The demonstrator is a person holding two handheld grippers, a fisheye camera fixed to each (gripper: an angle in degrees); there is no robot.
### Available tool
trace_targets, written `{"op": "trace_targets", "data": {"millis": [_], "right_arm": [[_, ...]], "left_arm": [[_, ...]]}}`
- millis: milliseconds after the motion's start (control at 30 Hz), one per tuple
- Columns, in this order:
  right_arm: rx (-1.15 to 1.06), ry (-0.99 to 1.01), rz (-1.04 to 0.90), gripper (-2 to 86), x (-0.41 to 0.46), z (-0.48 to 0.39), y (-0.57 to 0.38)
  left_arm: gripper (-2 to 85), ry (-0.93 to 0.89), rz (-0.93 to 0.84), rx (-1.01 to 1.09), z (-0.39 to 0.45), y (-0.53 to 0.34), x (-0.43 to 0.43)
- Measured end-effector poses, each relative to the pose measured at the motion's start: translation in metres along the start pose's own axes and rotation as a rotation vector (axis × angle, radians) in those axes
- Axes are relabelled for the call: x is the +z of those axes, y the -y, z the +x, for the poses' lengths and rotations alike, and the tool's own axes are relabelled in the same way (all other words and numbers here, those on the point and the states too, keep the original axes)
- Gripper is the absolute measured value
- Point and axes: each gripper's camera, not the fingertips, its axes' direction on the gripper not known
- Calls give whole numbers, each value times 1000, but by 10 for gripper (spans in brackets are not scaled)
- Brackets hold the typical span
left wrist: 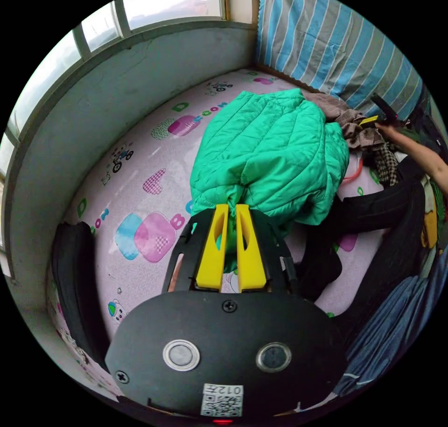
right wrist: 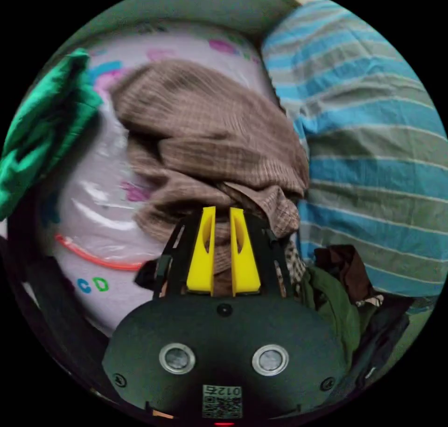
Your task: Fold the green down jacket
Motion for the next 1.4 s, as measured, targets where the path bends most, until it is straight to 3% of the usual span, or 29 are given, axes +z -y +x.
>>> {"op": "trace_targets", "data": {"millis": [133, 300, 400, 467, 600, 800, 1000, 1233, 1400], "right_arm": [[2, 302, 240, 78, -44, -23, -14], [275, 1131, 200, 166, -6, -24, 1], [347, 1265, 113, 133, 22, -48, 6], [336, 1270, 122, 51, 22, -61, 1], [274, 1276, 328, 12, -24, -56, -26], [79, 1252, 676, 0, -141, -26, -88], [-11, 1167, 982, -3, -241, 5, -171], [-45, 1107, 1143, -4, -306, 13, -242], [-20, 1080, 1230, -3, -334, 11, -256]], "left_arm": [[9, 20, 17, -19, 4, -14, -8], [6, 33, 34, -42, 11, -28, -21], [4, 30, 56, -92, 8, -38, -32], [3, 36, 82, -141, 4, -45, -42], [2, 80, 180, -235, -10, -62, -83], [1, 144, 387, -239, -17, -73, -191], [0, 270, 610, -85, 15, -91, -325], [1, 332, 799, 24, 43, -111, -446], [3, 271, 856, 44, 32, -101, -487]]}}
